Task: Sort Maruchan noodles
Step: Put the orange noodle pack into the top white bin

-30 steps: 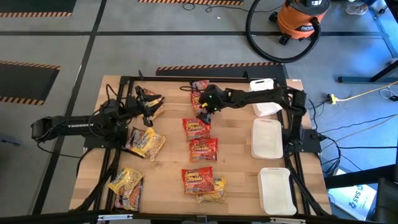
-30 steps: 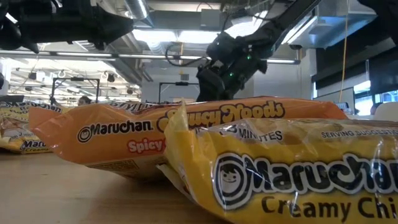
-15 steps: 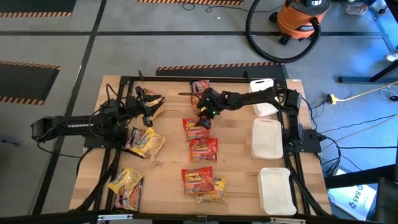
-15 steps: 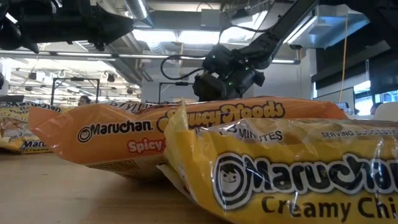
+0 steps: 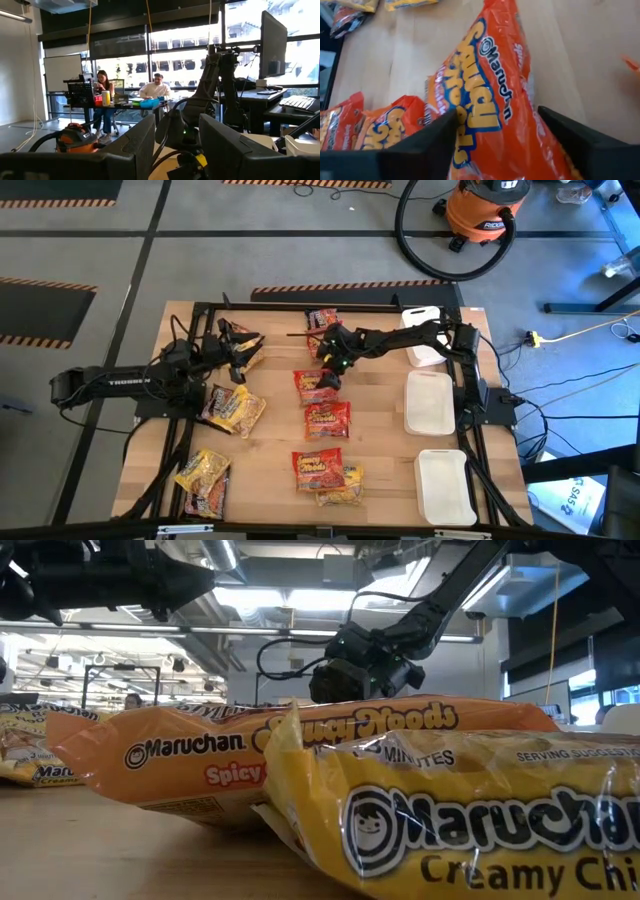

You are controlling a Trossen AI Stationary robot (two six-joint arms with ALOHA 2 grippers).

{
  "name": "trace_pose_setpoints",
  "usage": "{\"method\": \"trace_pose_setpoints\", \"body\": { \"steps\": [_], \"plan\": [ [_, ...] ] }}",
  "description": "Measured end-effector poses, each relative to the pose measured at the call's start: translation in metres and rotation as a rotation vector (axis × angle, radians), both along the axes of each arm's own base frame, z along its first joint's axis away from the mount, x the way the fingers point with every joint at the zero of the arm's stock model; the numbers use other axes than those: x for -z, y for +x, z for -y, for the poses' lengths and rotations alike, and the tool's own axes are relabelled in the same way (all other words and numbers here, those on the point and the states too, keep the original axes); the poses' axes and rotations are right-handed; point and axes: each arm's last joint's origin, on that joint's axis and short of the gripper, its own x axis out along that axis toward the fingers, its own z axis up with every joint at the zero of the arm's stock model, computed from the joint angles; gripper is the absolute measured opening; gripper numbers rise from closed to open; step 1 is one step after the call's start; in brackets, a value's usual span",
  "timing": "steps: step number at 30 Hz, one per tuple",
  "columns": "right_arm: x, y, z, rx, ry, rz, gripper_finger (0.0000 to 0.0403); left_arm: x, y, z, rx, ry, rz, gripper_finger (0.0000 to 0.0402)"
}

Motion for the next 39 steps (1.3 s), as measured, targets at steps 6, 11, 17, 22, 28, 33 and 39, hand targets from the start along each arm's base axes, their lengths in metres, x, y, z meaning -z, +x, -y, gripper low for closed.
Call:
{"method": "trace_pose_setpoints", "body": {
  "steps": [6, 11, 17, 22, 28, 33, 39],
  "plan": [
    [0.0, 0.001, -0.003, -0.041, 0.002, 0.019, 0.0152, 0.0, 0.0, 0.0, 0.0, 0.0, 0.0, 0.0147],
    [-0.002, 0.001, -0.003, -0.053, 0.002, 0.034, 0.0097, 0.0, 0.0, 0.0, -0.001, 0.002, 0.006, 0.0147],
    [-0.008, 0.0, -0.004, -0.052, -0.025, 0.043, 0.0079, -0.001, 0.0, 0.0, -0.001, 0.004, 0.012, 0.0147],
    [-0.027, -0.004, -0.003, -0.031, -0.105, 0.061, 0.0078, -0.001, 0.0, 0.0, -0.001, 0.004, 0.012, 0.0147],
    [-0.059, -0.013, -0.005, -0.025, -0.188, 0.096, 0.0075, -0.001, 0.0, 0.0, -0.001, 0.004, 0.011, 0.0147],
    [-0.087, -0.03, -0.009, -0.017, -0.259, 0.075, 0.0075, -0.001, 0.0, 0.0, -0.001, 0.004, 0.011, 0.0147],
    [-0.131, -0.061, -0.017, 0.009, -0.372, 0.046, 0.0075, -0.001, 0.0, 0.0, -0.001, 0.004, 0.01, 0.0147]
  ]
}}
